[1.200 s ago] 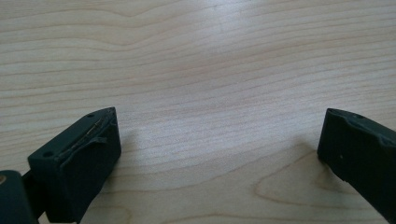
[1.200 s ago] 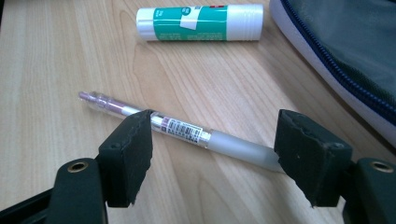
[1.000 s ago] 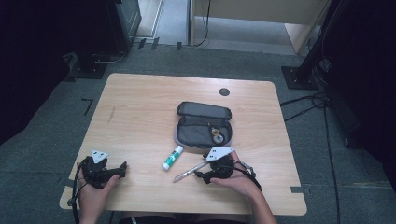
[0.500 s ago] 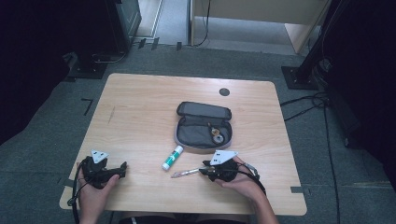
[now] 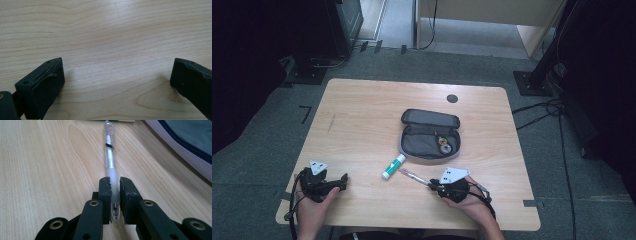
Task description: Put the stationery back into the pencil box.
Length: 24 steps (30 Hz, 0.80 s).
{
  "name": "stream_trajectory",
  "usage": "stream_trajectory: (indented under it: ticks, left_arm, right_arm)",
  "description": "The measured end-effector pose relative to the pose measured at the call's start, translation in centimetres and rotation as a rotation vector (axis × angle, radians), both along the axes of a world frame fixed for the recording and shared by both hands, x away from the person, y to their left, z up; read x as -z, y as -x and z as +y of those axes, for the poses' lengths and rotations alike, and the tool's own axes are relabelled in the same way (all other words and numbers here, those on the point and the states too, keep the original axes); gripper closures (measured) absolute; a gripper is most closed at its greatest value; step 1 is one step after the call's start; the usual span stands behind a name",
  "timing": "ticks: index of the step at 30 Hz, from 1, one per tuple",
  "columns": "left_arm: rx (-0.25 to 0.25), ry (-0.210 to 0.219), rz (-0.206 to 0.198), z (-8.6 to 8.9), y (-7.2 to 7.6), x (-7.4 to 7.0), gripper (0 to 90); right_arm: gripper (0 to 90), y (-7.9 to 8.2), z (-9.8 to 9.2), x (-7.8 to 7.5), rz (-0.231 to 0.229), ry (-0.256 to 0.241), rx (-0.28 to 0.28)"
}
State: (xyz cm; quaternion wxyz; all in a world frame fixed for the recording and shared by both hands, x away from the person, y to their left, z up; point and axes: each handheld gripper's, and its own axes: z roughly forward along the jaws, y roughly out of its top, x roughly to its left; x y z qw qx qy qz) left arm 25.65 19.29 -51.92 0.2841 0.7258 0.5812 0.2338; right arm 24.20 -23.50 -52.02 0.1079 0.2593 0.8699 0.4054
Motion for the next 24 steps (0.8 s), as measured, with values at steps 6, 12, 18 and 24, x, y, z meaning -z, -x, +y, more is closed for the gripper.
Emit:
stream_trajectory:
  ticks: [6, 12, 18, 24]
  left_arm:
    - [0.0, 0.0, 0.0, 0.0, 0.0, 0.0, 0.0]
    - [0.0, 0.0, 0.0, 0.0, 0.0, 0.0, 0.0]
    - [0.0, 0.0, 0.0, 0.0, 0.0, 0.0, 0.0]
    - [0.0, -0.001, 0.0, 0.0, 0.0, 0.0, 0.0]
  right_arm:
    - [81.3, 0.5, -0.1, 0.0, -0.022, 0.009, -0.004]
    - [81.4, 0.7, -0.7, -0.7, -0.026, -0.013, 0.008]
    - [81.4, 0.8, -0.9, -1.7, -0.051, -0.023, 0.005]
    - [81.4, 0.5, -1.2, -3.0, -0.076, -0.039, 0.018]
